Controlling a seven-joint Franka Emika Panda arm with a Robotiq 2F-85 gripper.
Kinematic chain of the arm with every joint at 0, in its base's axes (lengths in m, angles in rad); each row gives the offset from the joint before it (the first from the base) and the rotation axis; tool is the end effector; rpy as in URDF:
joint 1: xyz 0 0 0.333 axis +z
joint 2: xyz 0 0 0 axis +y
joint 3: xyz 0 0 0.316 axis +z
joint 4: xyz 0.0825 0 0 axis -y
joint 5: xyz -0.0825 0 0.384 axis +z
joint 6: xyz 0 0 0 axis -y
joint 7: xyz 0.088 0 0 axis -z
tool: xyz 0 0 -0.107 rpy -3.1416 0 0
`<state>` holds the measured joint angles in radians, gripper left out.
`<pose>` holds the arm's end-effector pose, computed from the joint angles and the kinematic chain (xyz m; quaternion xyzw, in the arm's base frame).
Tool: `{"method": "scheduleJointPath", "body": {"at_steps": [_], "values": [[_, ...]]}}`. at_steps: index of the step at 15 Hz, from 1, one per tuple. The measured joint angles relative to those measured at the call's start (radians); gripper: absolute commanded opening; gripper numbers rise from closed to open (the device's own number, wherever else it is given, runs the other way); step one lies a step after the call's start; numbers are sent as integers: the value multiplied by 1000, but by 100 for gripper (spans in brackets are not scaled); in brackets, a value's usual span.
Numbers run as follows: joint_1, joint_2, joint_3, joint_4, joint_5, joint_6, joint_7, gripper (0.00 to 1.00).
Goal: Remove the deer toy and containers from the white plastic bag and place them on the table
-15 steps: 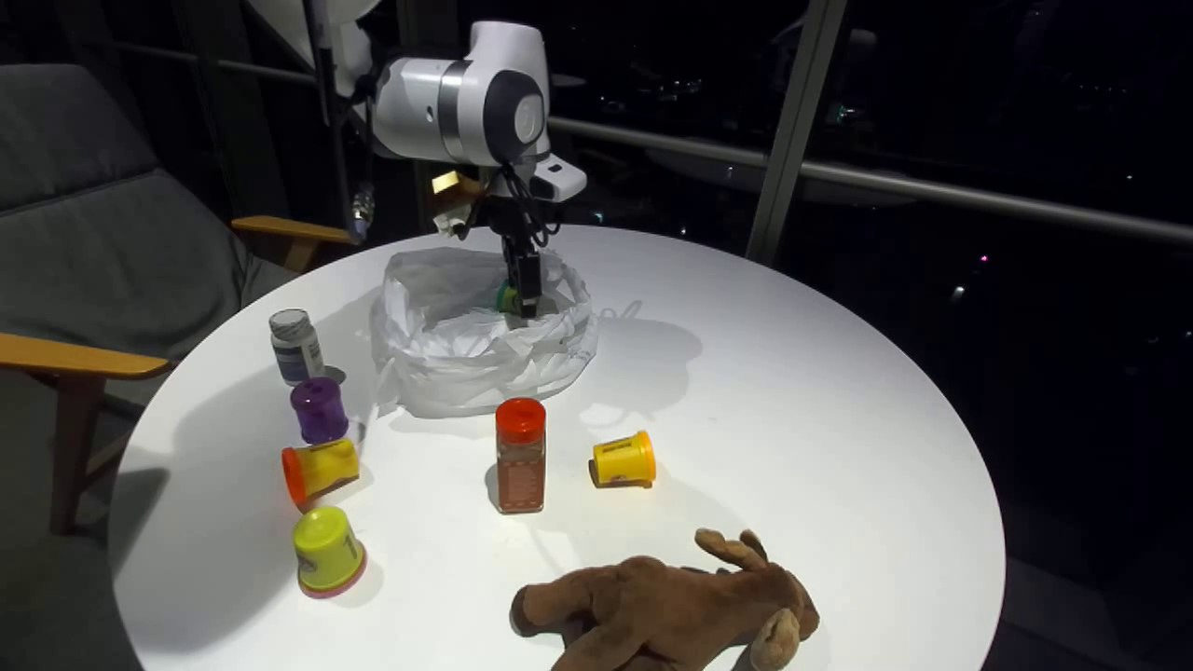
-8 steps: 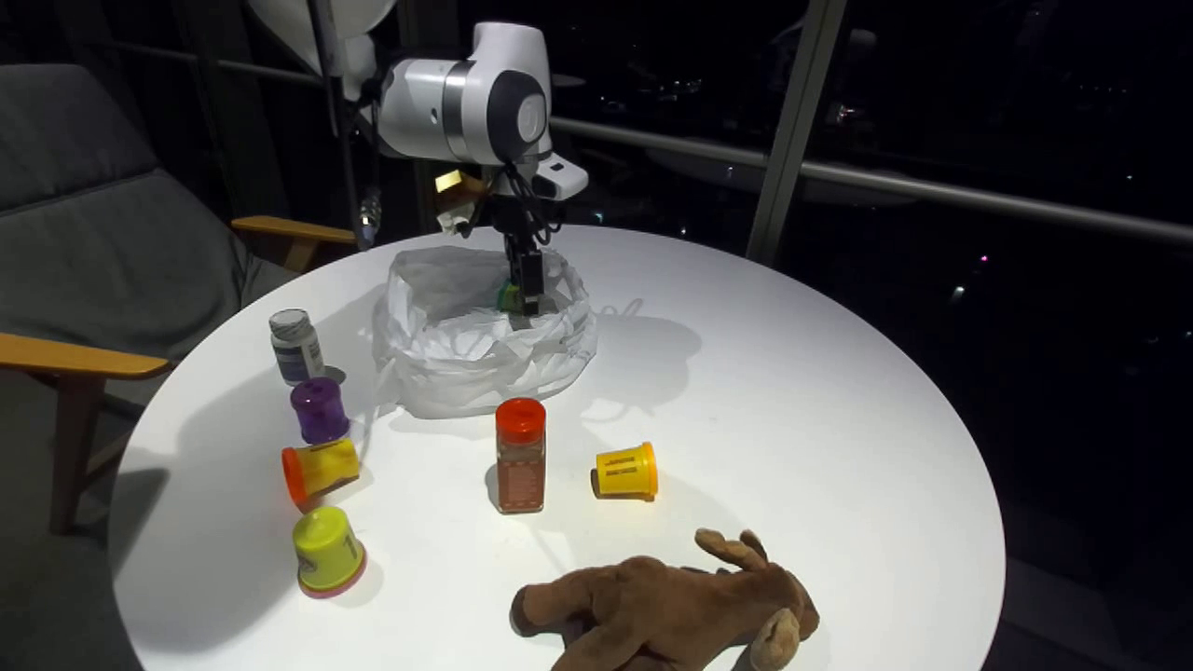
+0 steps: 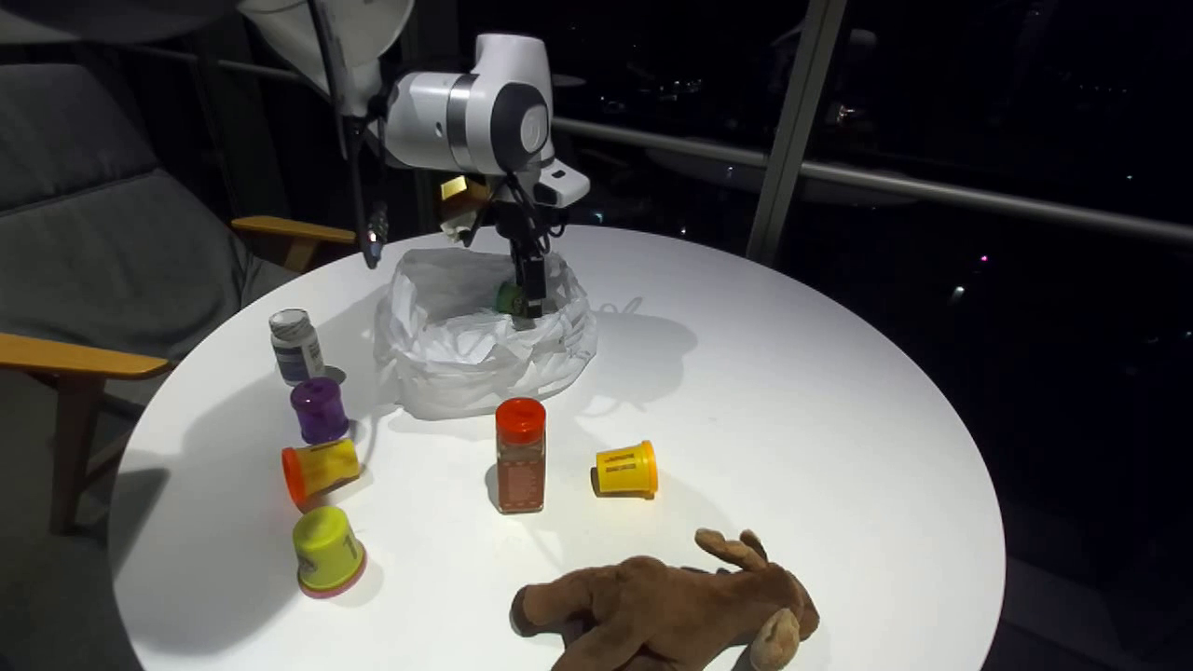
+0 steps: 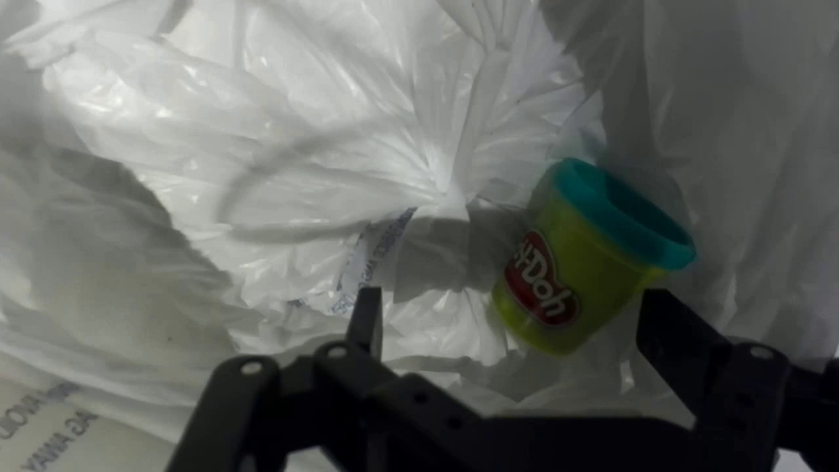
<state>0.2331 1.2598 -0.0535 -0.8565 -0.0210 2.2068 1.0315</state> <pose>0.7784 0.1598 0.1245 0.9194 -0.3891 0.0567 0.0013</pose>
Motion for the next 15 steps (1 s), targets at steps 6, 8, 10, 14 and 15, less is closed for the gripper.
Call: {"method": "scheduleJointPath", "body": {"at_steps": [6, 8, 10, 14, 15], "values": [[4, 38, 11, 49, 3, -2, 16, 100], [7, 50, 17, 65, 7, -5, 18, 88], [11, 59, 21, 76, 7, -9, 22, 68], [20, 75, 22, 107, 7, -22, 35, 35], [22, 76, 22, 112, 7, -24, 37, 28]]}}
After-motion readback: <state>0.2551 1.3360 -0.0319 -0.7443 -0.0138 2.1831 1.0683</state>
